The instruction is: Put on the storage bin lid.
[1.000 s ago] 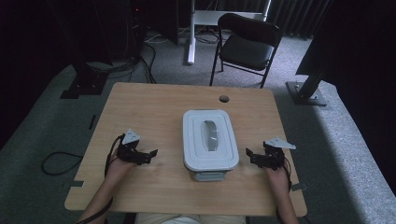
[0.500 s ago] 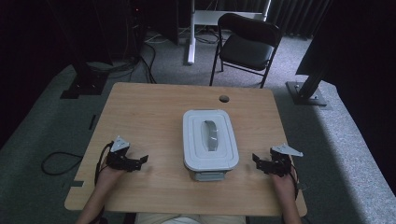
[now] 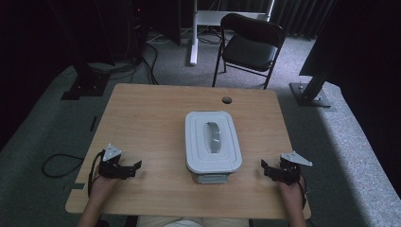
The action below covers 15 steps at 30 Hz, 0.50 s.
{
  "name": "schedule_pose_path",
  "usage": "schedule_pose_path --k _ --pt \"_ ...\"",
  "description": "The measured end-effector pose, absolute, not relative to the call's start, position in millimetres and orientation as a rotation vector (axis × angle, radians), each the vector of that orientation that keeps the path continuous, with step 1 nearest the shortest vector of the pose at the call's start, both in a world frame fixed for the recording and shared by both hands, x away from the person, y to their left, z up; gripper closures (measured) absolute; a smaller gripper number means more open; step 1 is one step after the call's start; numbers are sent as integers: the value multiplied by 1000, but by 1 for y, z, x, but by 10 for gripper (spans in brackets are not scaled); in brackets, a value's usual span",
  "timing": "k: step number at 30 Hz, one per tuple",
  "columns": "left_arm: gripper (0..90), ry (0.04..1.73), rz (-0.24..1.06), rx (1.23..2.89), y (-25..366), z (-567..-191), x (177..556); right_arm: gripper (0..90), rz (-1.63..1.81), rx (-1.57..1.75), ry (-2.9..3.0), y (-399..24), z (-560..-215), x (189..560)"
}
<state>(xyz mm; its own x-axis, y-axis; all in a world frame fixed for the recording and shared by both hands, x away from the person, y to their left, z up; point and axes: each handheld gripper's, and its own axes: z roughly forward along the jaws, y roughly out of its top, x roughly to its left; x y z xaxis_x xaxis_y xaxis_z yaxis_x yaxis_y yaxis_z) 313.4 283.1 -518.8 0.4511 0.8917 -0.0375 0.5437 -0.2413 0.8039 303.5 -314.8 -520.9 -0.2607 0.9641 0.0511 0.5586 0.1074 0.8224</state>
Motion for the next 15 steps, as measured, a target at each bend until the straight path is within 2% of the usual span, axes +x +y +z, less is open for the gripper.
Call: schedule_pose_path --k 15 --pt "5 1361 700 1827 293 -518 312 131 999 1578 1806 -320 -524 306"
